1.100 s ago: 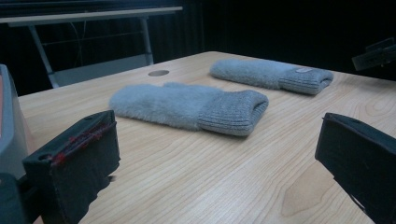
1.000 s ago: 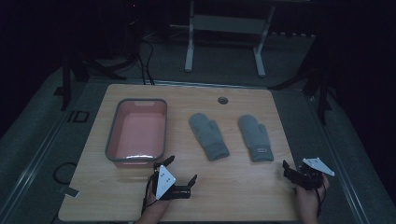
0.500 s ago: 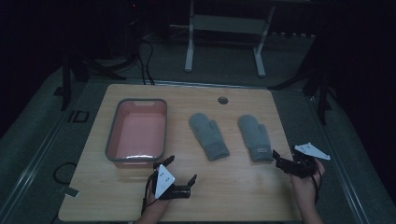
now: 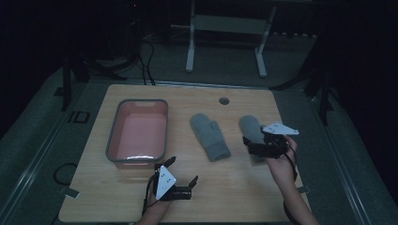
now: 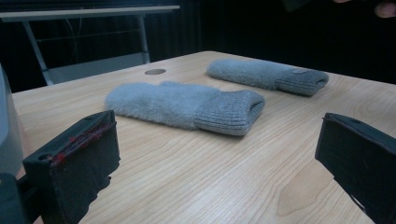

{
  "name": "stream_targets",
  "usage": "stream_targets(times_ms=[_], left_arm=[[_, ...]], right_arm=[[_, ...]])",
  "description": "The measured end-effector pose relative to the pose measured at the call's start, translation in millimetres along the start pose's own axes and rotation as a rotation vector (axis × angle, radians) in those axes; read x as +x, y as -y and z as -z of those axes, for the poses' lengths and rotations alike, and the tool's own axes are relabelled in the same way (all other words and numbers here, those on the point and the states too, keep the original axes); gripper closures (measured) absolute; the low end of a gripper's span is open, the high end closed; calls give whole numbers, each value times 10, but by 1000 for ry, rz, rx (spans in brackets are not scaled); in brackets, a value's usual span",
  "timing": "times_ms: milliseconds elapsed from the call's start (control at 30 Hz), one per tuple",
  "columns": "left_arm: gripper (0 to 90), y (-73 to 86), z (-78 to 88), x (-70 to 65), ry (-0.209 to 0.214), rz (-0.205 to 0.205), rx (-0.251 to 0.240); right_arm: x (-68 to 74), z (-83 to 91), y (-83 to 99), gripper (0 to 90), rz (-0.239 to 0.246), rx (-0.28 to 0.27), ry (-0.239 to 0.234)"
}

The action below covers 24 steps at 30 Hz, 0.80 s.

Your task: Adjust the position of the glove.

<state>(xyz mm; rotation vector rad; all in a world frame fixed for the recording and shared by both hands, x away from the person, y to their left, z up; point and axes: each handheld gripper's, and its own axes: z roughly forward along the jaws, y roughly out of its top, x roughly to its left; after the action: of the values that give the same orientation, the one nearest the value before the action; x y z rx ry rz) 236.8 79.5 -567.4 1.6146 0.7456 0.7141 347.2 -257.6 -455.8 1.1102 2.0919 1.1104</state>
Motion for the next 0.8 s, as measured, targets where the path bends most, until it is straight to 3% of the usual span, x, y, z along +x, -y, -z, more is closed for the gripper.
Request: stream_targets(times_ms=[233, 267, 433, 600, 633, 800], left_arm=[[0, 0, 1, 7, 4, 6, 0], [0, 0, 1, 7, 6, 7, -1], [0, 0, 1, 6, 13, 9, 0], [0, 0, 1, 10, 18, 15, 1], [0, 0, 1, 10, 18, 15, 1], [0, 0, 2, 13, 22, 20, 2]], right_arm=[[228, -311, -186, 176, 16, 12, -83], [302, -442, -233, 171, 20, 25, -105], [442, -761, -273, 137, 19, 81, -194], [504, -1101, -268, 143, 29, 118, -193], [504, -1101, -268, 143, 29, 118, -193], [534, -1459, -218, 137, -26, 207, -201]])
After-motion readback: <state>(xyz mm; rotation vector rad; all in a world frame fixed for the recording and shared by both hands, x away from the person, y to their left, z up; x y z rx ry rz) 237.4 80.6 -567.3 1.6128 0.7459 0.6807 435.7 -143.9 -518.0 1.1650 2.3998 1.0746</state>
